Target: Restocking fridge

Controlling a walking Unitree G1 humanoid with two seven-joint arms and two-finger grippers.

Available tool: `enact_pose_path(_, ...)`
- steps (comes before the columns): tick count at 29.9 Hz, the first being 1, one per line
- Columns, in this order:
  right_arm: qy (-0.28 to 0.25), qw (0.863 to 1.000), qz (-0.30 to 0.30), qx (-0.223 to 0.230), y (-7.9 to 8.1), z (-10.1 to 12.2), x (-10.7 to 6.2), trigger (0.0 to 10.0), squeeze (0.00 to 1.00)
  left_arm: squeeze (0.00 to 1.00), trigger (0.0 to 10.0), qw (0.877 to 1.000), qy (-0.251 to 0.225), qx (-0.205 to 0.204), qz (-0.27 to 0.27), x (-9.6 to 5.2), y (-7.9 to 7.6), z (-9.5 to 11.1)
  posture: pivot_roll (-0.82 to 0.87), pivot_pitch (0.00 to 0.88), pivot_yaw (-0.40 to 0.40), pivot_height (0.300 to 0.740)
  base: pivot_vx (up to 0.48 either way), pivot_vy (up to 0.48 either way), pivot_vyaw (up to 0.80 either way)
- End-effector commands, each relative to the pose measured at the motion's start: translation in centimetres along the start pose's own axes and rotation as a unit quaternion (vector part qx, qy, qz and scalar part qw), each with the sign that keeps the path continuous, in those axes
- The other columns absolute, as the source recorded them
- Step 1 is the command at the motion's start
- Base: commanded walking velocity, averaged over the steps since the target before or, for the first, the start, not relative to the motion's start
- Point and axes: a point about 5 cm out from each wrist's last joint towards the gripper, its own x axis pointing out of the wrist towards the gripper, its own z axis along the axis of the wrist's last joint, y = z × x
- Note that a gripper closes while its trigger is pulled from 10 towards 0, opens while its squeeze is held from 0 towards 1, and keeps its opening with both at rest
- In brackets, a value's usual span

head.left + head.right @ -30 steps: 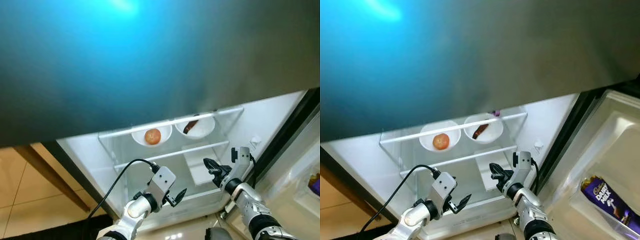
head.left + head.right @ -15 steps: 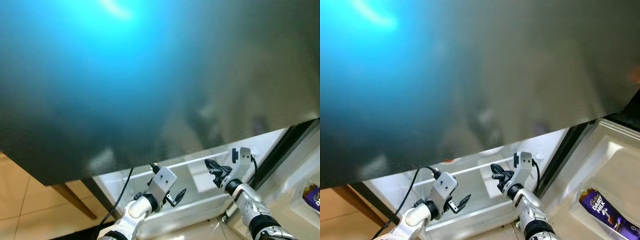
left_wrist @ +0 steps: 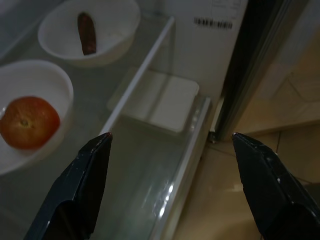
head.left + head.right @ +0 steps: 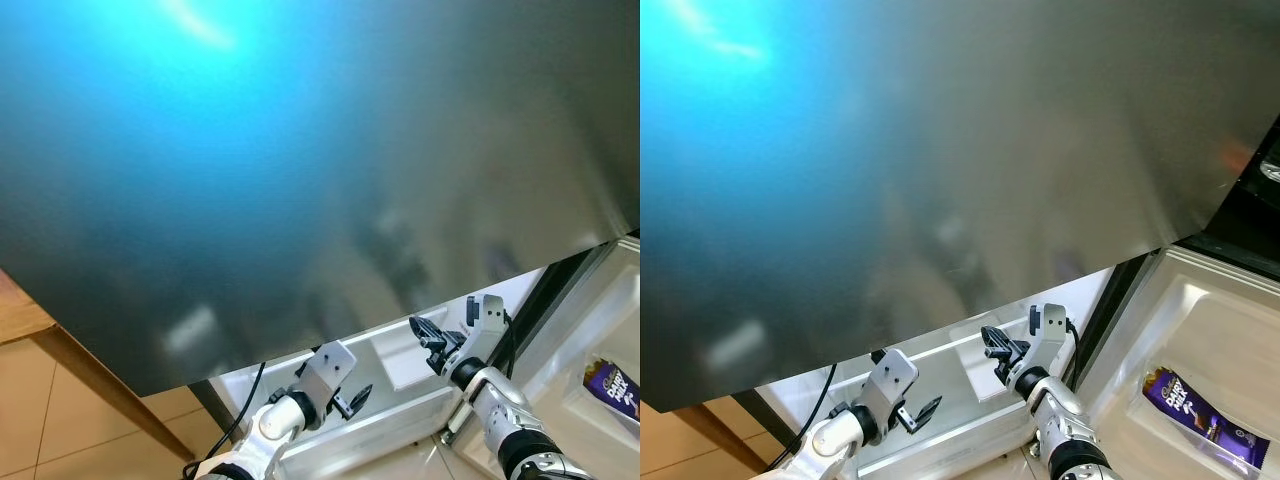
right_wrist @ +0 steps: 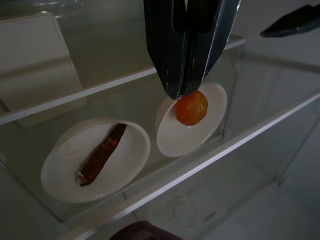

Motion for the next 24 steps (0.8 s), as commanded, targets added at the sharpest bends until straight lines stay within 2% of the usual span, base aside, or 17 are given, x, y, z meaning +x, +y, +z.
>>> enact_pose_path(1, 0.011, 1.000, -0.010, 0.006, -0.4, -0.6, -0.5, 10.0, 0.00, 0.00, 10.0, 1.000, 0.019, -0.007, -0.006, -0.2, -0.5, -0.7, -0.01, 0.038, 0.016, 0.740, 0.000, 0.000, 0.00)
enact_pose_path(8, 0.055, 0.997, -0.052, 0.010, -1.5, -2.7, -2.0, 10.0, 0.00, 0.00, 10.0, 0.998, 0.065, -0.017, 0.003, -1.2, -0.5, -2.6, -0.01, 0.038, 0.015, 0.740, 0.000, 0.000, 0.00)
enact_pose_path(11, 0.120, 0.989, -0.090, -0.006, -2.3, -5.2, -3.7, 10.0, 0.00, 0.00, 10.0, 0.993, 0.110, -0.031, 0.026, -2.5, 0.1, -4.3, -0.02, 0.037, 0.014, 0.740, 0.000, 0.000, 0.00)
enact_pose_path(12, 0.120, 0.989, -0.090, -0.006, -2.3, -5.2, -3.7, 10.0, 0.00, 0.00, 10.0, 0.993, 0.110, -0.031, 0.026, -2.5, 0.1, -4.3, -0.02, 0.037, 0.014, 0.740, 0.000, 0.000, 0.00)
enact_pose_path(13, 0.153, 0.982, -0.106, -0.009, -2.5, -6.9, -4.9, 10.0, 0.00, 0.00, 10.0, 0.989, 0.137, -0.045, 0.040, -3.5, 0.5, -5.4, -0.02, 0.035, 0.012, 0.740, 0.000, 0.000, 0.00)
enact_pose_path(14, 0.153, 0.982, -0.106, -0.009, -2.5, -6.9, -4.9, 10.0, 0.00, 0.00, 10.0, 0.989, 0.137, -0.045, 0.040, -3.5, 0.5, -5.4, -0.02, 0.035, 0.012, 0.740, 0.000, 0.000, 0.00)
enact_pose_path(16, 0.188, 0.973, -0.132, -0.008, -2.9, -8.7, -6.6, 10.0, 0.00, 0.00, 10.0, 0.981, 0.171, -0.072, 0.064, -4.7, 0.8, -6.8, -0.02, 0.034, 0.010, 0.740, 0.000, 0.000, 0.00)
enact_pose_path(17, 0.188, 0.973, -0.132, -0.008, -2.9, -8.7, -6.6, 10.0, 0.00, 0.00, 10.0, 0.981, 0.171, -0.072, 0.064, -4.7, 0.8, -6.8, -0.02, 0.034, 0.010, 0.740, 0.000, 0.000, 0.00)
enact_pose_path(23, 0.250, 0.947, -0.203, -0.017, -3.9, -11.2, -9.7, 10.0, 0.00, 0.00, 10.0, 0.952, 0.234, -0.159, 0.120, -7.1, 0.6, -9.5, -0.02, 0.033, 0.009, 0.740, 0.000, 0.000, 0.00)
enact_pose_path(24, 0.250, 0.947, -0.203, -0.017, -3.9, -11.2, -9.7, 10.0, 0.00, 0.00, 10.0, 0.952, 0.234, -0.159, 0.120, -7.1, 0.6, -9.5, -0.02, 0.033, 0.009, 0.740, 0.000, 0.000, 0.00)
